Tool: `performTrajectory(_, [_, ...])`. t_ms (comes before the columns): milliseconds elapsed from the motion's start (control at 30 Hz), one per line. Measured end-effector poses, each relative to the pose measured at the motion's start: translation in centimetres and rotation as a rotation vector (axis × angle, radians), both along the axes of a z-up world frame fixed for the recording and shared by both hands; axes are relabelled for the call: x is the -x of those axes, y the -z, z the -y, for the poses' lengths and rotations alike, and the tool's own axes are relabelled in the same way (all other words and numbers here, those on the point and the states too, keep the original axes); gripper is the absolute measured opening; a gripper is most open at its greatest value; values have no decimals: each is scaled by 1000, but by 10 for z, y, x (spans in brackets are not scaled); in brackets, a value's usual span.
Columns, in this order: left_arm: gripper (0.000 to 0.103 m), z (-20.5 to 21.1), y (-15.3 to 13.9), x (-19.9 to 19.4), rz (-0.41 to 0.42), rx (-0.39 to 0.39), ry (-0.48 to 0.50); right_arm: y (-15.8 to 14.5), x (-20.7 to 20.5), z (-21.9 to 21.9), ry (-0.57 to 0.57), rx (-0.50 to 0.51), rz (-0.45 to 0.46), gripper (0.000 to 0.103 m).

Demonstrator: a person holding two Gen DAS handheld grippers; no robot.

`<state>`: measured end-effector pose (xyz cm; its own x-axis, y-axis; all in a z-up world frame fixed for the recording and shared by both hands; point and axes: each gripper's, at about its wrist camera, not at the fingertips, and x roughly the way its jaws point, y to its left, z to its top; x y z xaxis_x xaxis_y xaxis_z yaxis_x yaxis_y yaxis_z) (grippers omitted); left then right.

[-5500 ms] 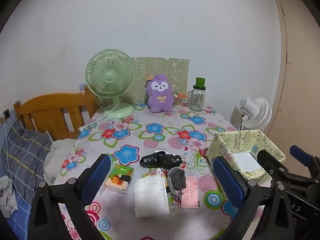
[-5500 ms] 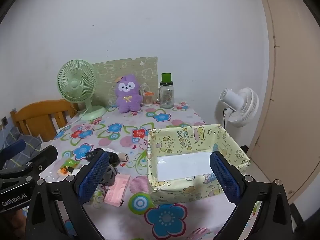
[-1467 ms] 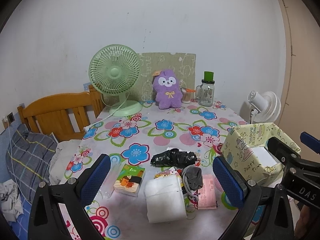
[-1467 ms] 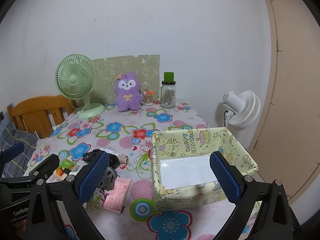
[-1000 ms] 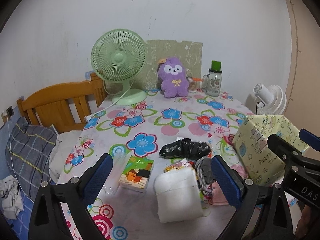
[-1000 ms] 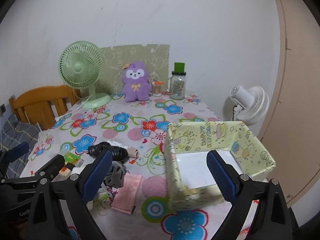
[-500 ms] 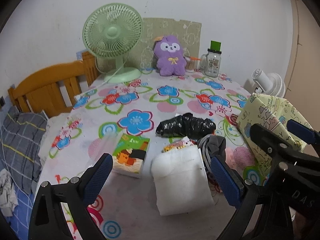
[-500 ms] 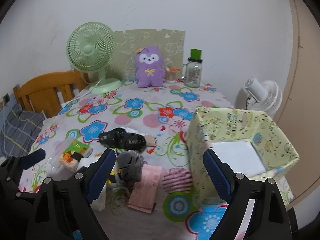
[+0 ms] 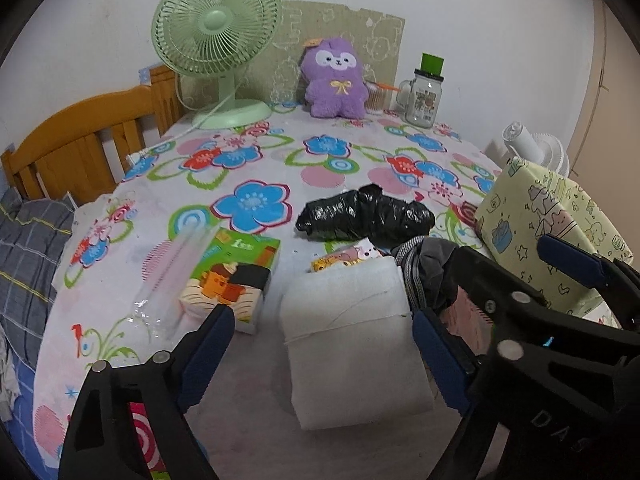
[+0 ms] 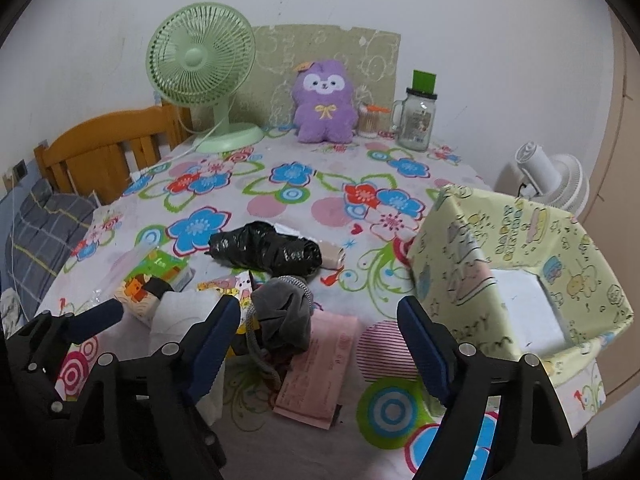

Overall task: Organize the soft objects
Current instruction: 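Move left gripper to the white folded pad while right gripper reaches the gray cloth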

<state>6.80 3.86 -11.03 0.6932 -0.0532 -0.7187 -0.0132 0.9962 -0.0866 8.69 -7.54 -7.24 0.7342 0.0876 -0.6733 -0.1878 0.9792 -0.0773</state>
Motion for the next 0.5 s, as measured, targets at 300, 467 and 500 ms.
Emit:
performTrajectory(300, [78, 5, 14, -12, -42, 12, 33, 23, -21, -5, -10, 9, -66, 78])
performTrajectory(467, [75, 6, 16, -14, -39, 24, 45, 34, -32, -7, -24, -20, -102, 70])
performTrajectory(500, [74, 6, 16, -14, -39, 26, 47, 36, -34, -8, -29, -23, -108, 69])
